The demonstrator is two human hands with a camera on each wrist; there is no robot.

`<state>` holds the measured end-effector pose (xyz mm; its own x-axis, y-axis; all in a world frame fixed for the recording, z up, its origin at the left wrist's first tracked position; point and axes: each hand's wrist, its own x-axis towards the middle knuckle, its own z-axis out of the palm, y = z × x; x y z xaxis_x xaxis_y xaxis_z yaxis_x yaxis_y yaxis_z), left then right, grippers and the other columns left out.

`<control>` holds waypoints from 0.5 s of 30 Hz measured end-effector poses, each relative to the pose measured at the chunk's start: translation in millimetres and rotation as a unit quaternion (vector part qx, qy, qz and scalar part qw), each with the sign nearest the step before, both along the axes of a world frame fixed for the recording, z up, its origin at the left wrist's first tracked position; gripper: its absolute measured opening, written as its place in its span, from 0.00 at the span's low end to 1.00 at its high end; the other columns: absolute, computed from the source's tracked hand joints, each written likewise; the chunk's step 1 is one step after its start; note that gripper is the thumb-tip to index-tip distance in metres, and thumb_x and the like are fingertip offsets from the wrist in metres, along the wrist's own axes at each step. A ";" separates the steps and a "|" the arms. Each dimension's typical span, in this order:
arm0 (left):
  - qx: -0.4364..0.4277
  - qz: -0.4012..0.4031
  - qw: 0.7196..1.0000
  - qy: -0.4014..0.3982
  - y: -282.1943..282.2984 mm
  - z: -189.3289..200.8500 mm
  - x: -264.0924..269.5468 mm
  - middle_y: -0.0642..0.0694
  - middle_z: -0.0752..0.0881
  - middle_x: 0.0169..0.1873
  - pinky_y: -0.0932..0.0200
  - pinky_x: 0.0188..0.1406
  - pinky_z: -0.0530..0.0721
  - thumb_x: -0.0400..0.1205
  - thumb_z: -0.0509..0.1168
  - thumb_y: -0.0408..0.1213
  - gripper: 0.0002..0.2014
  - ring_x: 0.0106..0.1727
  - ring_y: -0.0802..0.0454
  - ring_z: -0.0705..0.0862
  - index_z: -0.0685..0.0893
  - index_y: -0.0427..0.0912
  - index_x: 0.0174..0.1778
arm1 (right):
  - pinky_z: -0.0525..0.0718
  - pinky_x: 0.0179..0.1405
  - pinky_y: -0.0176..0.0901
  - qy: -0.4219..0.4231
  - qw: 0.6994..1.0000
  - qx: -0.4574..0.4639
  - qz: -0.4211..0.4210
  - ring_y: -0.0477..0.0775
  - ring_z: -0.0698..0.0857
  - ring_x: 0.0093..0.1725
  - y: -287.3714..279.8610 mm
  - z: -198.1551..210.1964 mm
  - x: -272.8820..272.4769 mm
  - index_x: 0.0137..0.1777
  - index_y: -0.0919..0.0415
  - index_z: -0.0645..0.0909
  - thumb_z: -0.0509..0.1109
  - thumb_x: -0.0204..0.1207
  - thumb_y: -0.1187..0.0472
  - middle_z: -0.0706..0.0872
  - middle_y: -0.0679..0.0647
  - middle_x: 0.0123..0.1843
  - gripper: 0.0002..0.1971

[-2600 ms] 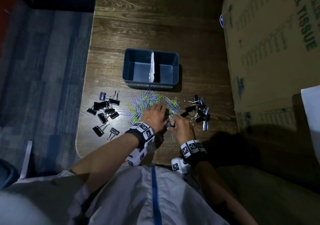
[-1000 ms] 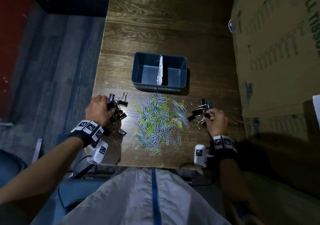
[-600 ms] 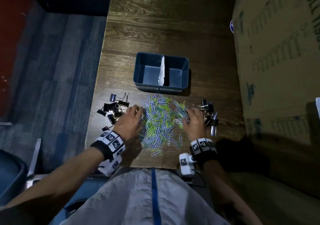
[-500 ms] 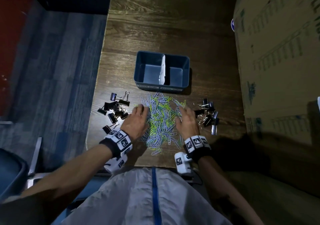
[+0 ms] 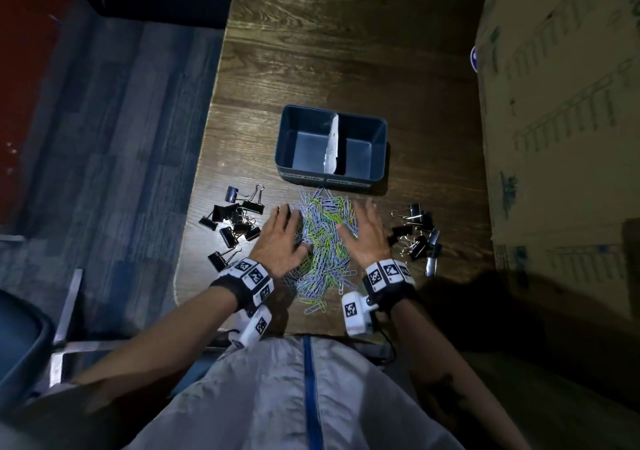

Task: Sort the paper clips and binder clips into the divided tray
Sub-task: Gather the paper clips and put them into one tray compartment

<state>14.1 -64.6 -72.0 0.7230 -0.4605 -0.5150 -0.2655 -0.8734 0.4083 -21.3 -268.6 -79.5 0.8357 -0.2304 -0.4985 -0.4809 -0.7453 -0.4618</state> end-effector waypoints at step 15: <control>-0.019 -0.008 0.999 -0.024 -33.0 -11.0 32.1 0.40 0.40 0.84 0.35 0.79 0.50 0.82 0.43 0.65 0.41 0.84 0.40 0.44 0.43 0.42 0.85 | 0.41 0.83 0.57 0.007 0.996 -0.029 -0.079 0.62 0.44 0.88 5.2 4.9 11.6 0.87 0.57 0.52 0.58 0.86 0.41 0.43 0.62 0.89 0.36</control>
